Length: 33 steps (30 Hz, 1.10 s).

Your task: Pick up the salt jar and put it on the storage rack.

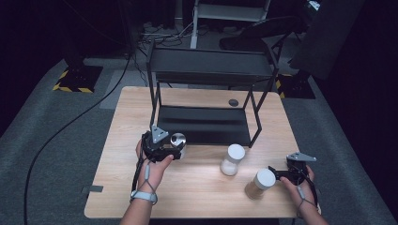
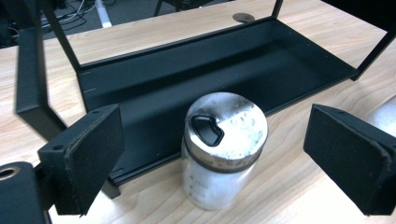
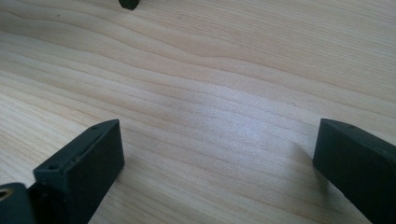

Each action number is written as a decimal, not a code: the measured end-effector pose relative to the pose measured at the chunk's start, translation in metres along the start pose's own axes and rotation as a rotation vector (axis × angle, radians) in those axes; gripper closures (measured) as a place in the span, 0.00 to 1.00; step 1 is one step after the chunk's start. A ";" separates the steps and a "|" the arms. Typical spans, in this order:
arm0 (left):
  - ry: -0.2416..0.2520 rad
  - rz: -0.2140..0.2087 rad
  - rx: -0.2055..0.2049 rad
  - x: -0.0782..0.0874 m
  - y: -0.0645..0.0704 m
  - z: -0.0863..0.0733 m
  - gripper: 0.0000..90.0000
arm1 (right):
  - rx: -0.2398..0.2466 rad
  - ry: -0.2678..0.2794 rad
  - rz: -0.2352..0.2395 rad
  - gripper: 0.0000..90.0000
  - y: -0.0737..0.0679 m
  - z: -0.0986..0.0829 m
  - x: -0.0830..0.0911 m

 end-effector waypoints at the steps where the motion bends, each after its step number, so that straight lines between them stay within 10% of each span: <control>1: 0.000 0.000 -0.004 -0.002 0.000 0.000 0.05 | 0.001 0.000 0.001 0.02 0.000 0.000 0.000; 19: 0.025 -0.033 0.024 -0.033 -0.002 -0.005 0.06 | 0.001 0.000 0.002 0.02 0.000 0.000 0.000; 33: -0.047 -0.023 0.014 -0.056 0.002 -0.016 0.10 | 0.007 0.000 0.007 0.02 0.002 0.000 0.000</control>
Point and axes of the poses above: each handheld gripper's, and its own axes: x roughly backward along the jaws, z roughly out of its top, y roughly to its right, the point moved 3 cm from there along -x, roughly forward along the jaws, and after that the axes turned 1 degree about -y, right-handed, at the moved point
